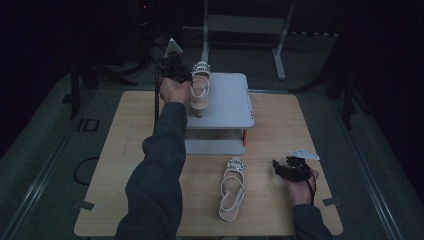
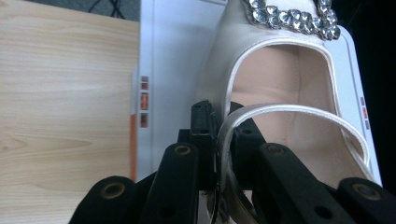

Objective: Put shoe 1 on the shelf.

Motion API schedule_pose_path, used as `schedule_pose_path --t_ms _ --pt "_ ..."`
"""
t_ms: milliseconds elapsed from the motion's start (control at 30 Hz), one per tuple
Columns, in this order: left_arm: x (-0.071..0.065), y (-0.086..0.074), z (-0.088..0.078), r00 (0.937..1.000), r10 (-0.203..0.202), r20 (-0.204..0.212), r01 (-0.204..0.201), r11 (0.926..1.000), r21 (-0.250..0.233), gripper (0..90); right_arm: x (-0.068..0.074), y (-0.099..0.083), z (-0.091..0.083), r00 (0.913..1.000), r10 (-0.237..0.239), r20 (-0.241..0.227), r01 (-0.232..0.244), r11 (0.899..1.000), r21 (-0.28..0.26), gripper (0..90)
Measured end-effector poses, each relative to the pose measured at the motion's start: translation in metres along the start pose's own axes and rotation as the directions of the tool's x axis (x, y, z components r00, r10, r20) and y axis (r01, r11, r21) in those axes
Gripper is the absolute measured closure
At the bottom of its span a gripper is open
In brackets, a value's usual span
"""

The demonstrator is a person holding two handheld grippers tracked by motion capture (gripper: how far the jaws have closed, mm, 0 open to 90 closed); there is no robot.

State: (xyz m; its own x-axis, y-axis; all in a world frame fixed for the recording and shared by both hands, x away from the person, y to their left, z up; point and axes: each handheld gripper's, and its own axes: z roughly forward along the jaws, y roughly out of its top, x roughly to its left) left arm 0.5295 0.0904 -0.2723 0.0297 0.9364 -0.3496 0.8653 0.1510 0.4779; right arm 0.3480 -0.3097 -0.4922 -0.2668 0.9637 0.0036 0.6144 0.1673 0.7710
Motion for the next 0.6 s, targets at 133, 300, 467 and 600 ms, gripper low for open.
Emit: schedule_pose_path --t_ms 133,300,467,600 --pt "-0.005 0.0 0.011 1.0 -0.01 -0.001 0.01 0.9998 0.014 83.2 0.0 0.0 0.0 1.0 -0.003 0.0 0.003 1.0 -0.002 39.6" --pt "-0.011 0.002 0.014 0.9998 -0.015 -0.01 0.015 0.9999 0.003 83.3 -0.001 0.0 0.0 1.0 0.0 0.0 0.0 1.0 -0.003 39.6" --pt "-0.014 0.005 0.018 0.9995 -0.021 -0.026 0.021 0.9998 0.003 83.3 -0.001 0.0 0.0 1.0 0.003 -0.002 -0.003 1.0 -0.004 39.6" --pt "-0.016 0.007 0.023 0.9983 -0.003 -0.058 0.004 0.9999 0.013 83.2 -0.001 0.0 0.0 1.0 0.003 -0.003 -0.003 1.0 -0.004 39.6"
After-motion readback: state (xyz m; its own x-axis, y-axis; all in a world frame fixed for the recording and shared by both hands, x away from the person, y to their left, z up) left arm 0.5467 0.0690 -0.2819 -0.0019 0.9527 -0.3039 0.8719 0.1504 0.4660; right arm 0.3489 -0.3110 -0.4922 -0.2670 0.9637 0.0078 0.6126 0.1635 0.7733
